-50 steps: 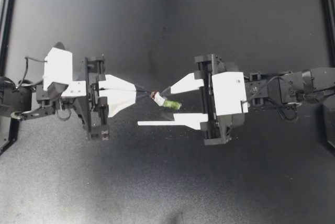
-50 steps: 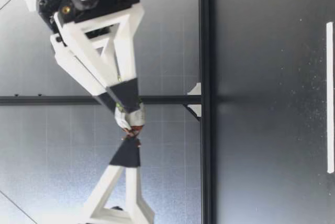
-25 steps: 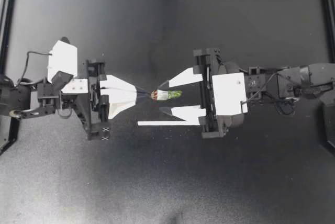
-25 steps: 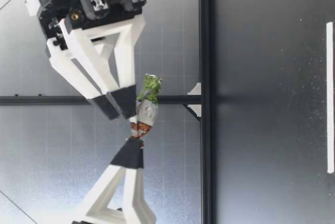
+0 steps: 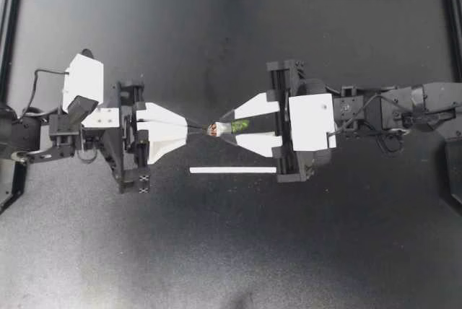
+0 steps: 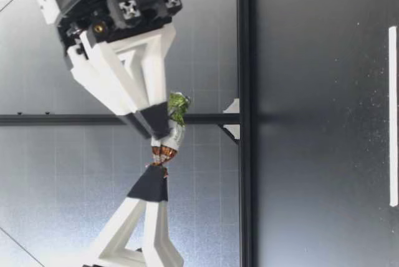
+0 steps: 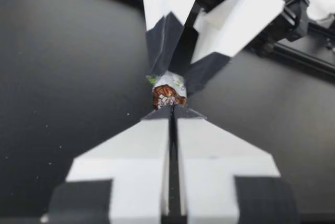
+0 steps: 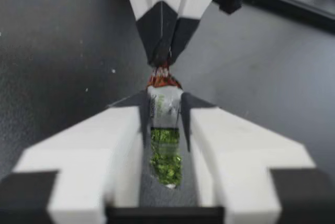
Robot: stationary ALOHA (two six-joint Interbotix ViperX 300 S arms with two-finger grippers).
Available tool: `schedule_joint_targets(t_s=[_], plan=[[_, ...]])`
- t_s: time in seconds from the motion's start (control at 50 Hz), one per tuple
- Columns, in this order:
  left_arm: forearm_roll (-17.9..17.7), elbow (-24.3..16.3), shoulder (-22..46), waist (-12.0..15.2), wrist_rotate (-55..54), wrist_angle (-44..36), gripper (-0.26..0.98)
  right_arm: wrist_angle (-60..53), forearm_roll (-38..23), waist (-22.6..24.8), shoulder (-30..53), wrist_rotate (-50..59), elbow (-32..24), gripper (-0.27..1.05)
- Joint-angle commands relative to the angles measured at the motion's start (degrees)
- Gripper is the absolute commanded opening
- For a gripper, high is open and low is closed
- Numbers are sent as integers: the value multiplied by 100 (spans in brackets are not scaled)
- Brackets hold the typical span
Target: Pick up the candy and unwrap it.
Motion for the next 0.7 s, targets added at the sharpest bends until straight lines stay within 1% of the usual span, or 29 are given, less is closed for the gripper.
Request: schedule_joint_targets(t_s=[0.0, 0.12, 0.18, 0.24, 0.44, 0.5, 0.62, 0.68], plan=[[70, -97, -114, 18, 0, -26, -19, 44, 35, -53, -70, 18, -132, 15], [343, -97, -114, 18, 0, -26, -19, 9, 53, -53, -176, 18, -123, -6], [466, -70, -114, 18, 26, -26, -19, -70, 53, -53, -246, 18, -105, -14], [519, -26, -114, 18, 105, -35, -19, -167, 79, -53, -316, 26, -79, -17], [562, 202, -88, 18, 387, -114, -18, -272, 149, -44, -352, 88, -35, -17], [554, 202, -105, 9, 439, -88, -17, -255, 167, -44, -334, 158, -53, -17], [562, 176, -114, 18, 492, -62, -9, -237, 176, -18, -316, 387, -70, -17], [554, 167, -114, 9, 501, -53, 0, -229, 176, -9, -308, 457, -70, -17]])
